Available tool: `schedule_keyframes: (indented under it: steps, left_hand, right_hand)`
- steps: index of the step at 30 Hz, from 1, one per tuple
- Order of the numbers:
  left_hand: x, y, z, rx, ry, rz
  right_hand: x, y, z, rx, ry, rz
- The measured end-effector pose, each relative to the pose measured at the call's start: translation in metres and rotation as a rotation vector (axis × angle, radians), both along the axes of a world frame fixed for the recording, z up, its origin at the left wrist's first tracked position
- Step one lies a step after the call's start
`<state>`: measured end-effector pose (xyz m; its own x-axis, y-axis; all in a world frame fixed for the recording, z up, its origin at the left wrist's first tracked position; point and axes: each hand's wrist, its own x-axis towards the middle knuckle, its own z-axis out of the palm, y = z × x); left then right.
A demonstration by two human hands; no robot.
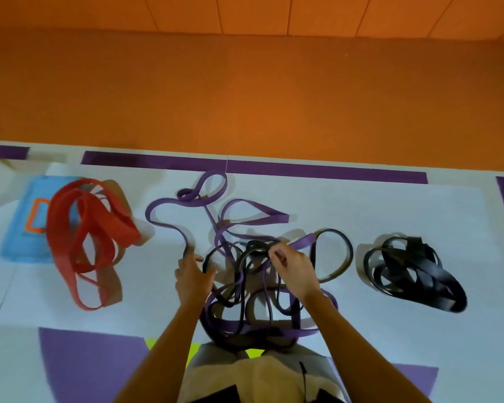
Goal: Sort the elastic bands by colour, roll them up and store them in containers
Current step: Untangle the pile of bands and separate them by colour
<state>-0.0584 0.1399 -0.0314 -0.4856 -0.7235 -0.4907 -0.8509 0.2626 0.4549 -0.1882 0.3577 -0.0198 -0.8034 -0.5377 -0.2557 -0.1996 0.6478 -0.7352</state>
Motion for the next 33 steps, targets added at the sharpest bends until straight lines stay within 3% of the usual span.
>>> schedule_keyframes:
  steps: [4,8,11,17,22,25,31,33]
  left_hand:
    - [0.012,-0.003,-0.01,0.195,-0.001,0.046]
    - [0.023,-0.005,-0.023,0.226,-0.03,-0.018]
    - [0.03,-0.019,-0.025,0.283,0.018,0.012]
    - [0.034,-0.041,-0.02,0.332,0.18,0.084]
    - [0.023,-0.046,-0.013,0.601,0.077,-0.38]
    - [0.023,-0.041,-0.011,0.648,0.09,-0.51]
    - [0.022,-0.045,-0.015,0.338,0.052,-0.505]
    - [0.02,-0.048,-0.018,0.359,0.1,-0.453]
  right_hand:
    - [0.023,-0.027,-0.001,-0.054,0.204,0.199]
    - [0.041,-0.046,-0.009,0.297,0.103,0.404]
    - [0.042,-0.044,-0.009,0.491,0.149,0.284]
    - [0.047,-0.034,0.008,0.169,-0.085,-0.165]
    - [0.048,-0.044,0.031,-0.121,-0.14,-0.518]
    - [0.049,-0.052,0.044,-0.204,-0.177,-0.526]
    - [0.051,-0.063,0.064,-0.275,-0.164,-0.393]
    - [0.05,-0.063,0.068,-0.289,-0.146,-0.386]
